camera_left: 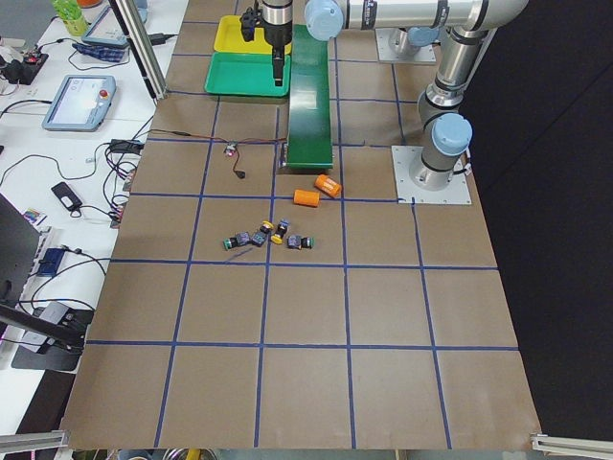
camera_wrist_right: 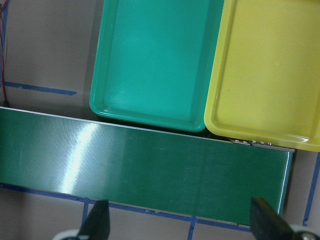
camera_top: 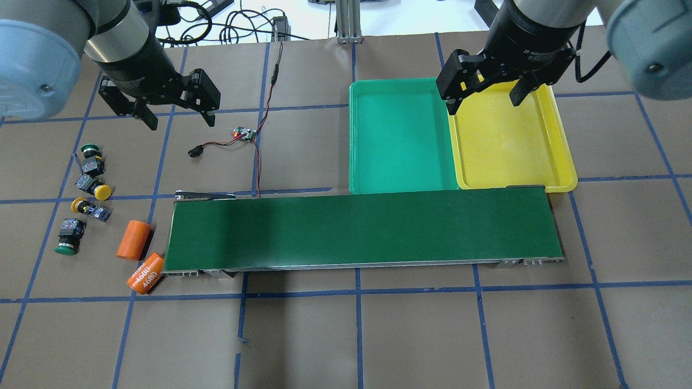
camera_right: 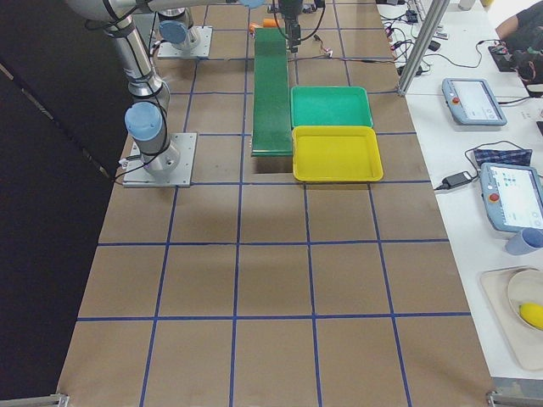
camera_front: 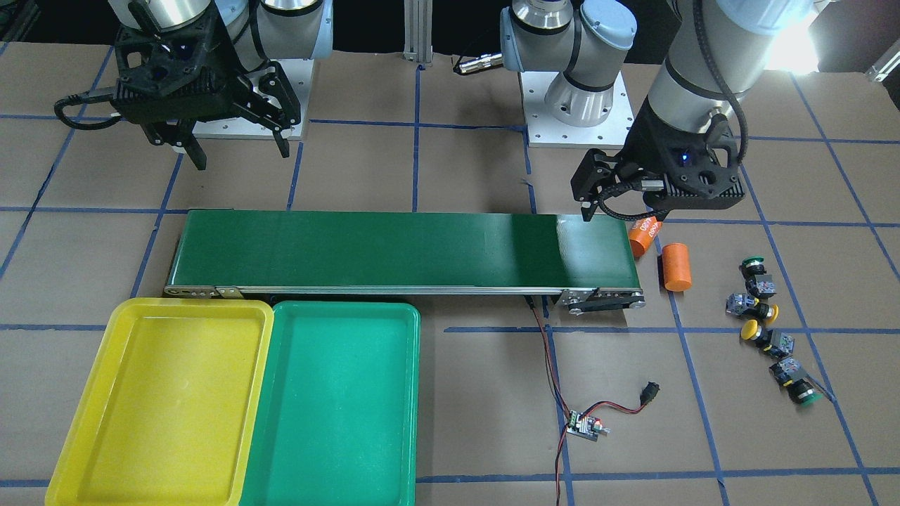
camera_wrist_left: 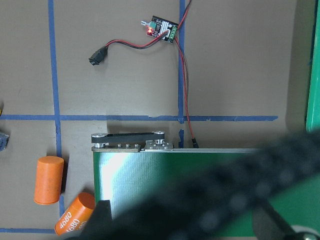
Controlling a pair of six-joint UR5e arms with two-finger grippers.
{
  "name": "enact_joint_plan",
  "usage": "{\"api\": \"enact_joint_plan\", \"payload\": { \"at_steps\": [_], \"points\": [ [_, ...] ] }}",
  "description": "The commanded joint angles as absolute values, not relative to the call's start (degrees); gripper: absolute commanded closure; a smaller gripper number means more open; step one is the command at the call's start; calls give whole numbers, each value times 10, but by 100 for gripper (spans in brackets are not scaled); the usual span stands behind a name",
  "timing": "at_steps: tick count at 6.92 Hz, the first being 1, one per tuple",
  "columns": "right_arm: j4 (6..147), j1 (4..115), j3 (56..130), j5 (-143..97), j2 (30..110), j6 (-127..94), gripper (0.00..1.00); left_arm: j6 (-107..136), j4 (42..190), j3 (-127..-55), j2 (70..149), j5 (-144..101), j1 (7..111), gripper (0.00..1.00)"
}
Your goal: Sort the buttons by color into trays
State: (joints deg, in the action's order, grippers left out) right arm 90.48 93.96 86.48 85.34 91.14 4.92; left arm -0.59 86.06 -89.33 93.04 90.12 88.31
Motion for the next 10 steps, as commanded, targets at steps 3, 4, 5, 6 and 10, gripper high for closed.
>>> {"api": "enact_joint_plan", "payload": {
  "at_steps": [3, 4, 5, 6, 10],
  "points": [
    [904, 940, 865, 853, 911, 49, 0, -53, 867, -911, 926, 908, 868, 0],
    [904, 940, 865, 853, 911, 49, 0, -133, 857, -946, 919, 906, 828, 0],
    [904, 940, 865, 853, 911, 49, 0, -194, 855, -978, 913, 905, 770, 0],
    [904, 940, 864, 853, 911, 49, 0, -296, 854, -1010, 906, 906, 718, 0],
    [904, 940, 865, 853, 911, 49, 0, -587, 763, -1184, 875, 901, 535, 0]
  ]
}}
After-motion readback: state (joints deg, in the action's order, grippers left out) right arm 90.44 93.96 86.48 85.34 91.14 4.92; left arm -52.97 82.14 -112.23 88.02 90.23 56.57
